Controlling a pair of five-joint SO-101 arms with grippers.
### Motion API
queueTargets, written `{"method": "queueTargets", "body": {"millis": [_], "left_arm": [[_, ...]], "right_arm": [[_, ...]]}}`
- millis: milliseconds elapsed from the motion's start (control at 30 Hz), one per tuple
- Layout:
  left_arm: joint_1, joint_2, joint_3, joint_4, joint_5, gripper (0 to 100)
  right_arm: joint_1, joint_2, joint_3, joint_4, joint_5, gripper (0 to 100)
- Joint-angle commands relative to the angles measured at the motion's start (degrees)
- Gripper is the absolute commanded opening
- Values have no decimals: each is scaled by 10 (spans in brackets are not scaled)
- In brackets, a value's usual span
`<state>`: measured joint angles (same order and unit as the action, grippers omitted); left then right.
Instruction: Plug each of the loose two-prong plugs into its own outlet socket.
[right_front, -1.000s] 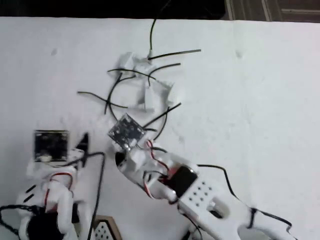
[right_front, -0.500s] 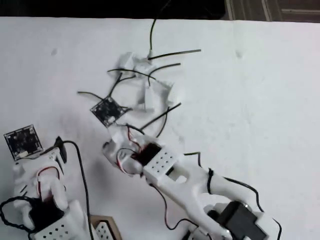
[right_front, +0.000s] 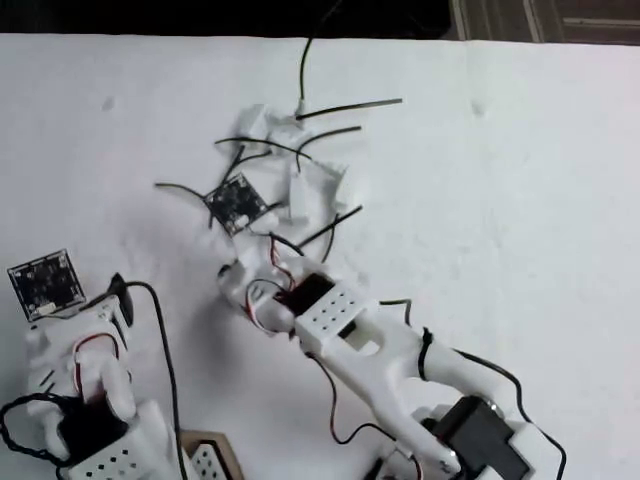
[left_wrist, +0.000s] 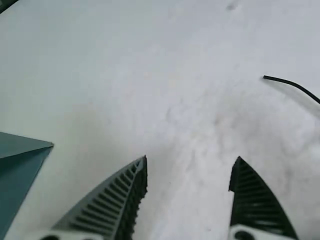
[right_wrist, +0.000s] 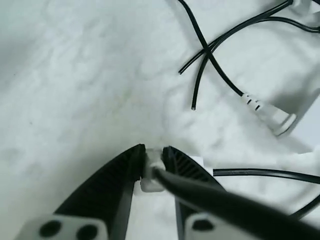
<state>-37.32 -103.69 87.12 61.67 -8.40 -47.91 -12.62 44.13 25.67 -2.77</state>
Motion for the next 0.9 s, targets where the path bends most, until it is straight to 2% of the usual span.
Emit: {"method": "queueTargets", "body": {"millis": [0, 333, 867], "left_arm": [[-4, -7, -4, -4, 3, 268], [-4, -7, -4, -4, 3, 268], [-4, -7, -4, -4, 3, 268]], "right_arm": [[-8, -3, -8, -9, -6, 17], [-15, 55, -7, -10, -6, 17], [-45, 60, -2, -6, -7, 17]]}}
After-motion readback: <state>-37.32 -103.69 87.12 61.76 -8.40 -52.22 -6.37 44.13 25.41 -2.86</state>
